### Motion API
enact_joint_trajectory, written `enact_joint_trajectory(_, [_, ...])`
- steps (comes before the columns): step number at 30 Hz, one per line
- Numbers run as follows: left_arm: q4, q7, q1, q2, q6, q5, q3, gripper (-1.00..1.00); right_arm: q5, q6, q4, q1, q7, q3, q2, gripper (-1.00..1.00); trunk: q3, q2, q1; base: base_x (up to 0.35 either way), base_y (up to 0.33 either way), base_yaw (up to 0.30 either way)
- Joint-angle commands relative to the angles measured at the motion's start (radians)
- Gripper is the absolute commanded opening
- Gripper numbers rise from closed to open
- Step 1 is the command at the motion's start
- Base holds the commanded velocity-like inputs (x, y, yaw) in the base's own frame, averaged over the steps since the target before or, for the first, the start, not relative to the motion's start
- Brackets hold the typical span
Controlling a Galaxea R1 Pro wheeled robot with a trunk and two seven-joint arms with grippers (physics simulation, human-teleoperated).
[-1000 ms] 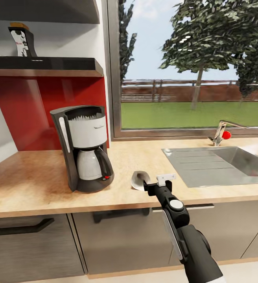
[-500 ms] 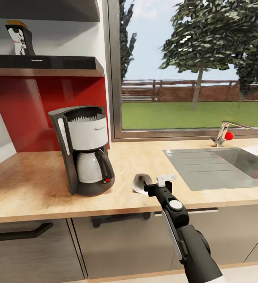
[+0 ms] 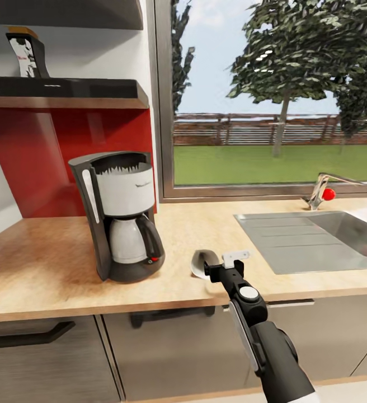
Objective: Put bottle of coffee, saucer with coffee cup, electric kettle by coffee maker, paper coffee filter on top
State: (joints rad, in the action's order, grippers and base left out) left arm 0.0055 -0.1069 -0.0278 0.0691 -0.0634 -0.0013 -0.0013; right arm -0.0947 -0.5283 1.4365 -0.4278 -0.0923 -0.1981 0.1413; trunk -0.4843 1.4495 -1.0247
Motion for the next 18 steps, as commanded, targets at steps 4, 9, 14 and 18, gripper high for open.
enact_joint_trajectory(4, [0.001,-0.002,0.0,0.0,-0.004,0.0,0.0,1.0,-0.011,-0.007,0.0,0.0,-0.001,-0.001,0.0,1.0,-0.001,0.0,0.0,0.138,0.05,0.0])
enact_joint_trajectory(9, [0.001,-0.002,0.0,0.0,-0.004,0.0,-0.001,1.0,-0.01,-0.007,-0.013,-0.001,0.0,-0.001,0.0,1.0,-0.001,0.0,0.0,0.043,0.012,0.0])
enact_joint_trajectory(14, [0.001,-0.002,0.0,-0.001,-0.004,0.0,-0.001,1.0,-0.01,-0.007,-0.019,-0.001,0.0,0.0,0.0,1.0,-0.001,0.0,0.0,0.008,0.002,0.0])
enact_joint_trajectory(18, [0.001,-0.001,0.0,0.0,-0.004,0.0,-0.001,1.0,-0.01,-0.007,-0.021,-0.001,0.0,-0.001,0.0,1.0,-0.001,0.0,0.0,0.023,0.0,0.0])
